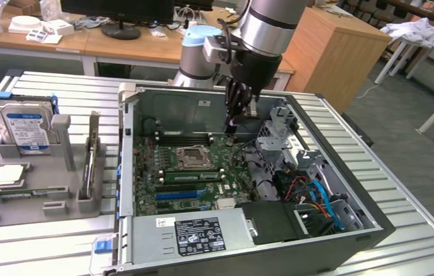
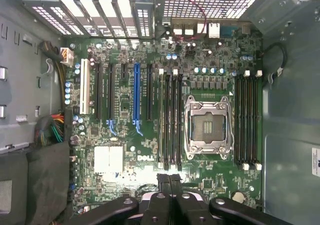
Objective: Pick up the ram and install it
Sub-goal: 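Press down the ram until it locks into place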
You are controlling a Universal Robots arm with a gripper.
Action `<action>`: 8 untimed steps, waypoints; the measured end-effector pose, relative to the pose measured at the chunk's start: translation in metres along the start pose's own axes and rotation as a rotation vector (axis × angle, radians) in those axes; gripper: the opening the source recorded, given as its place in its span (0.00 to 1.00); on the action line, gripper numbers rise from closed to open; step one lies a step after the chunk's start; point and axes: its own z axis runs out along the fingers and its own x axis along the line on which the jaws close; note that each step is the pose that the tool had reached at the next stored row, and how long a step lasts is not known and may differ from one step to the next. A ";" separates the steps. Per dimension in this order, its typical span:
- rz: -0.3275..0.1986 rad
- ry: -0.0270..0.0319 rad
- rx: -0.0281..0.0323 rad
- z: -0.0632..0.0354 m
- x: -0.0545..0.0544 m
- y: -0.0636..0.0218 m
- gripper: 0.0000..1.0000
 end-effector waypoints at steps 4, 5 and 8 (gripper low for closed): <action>0.000 0.0001 0.0000 0.0002 0.000 0.0052 0.11; 0.000 0.0000 0.0000 0.0002 0.000 0.0068 0.11; 0.000 0.0000 0.0000 0.0004 0.000 0.0121 0.11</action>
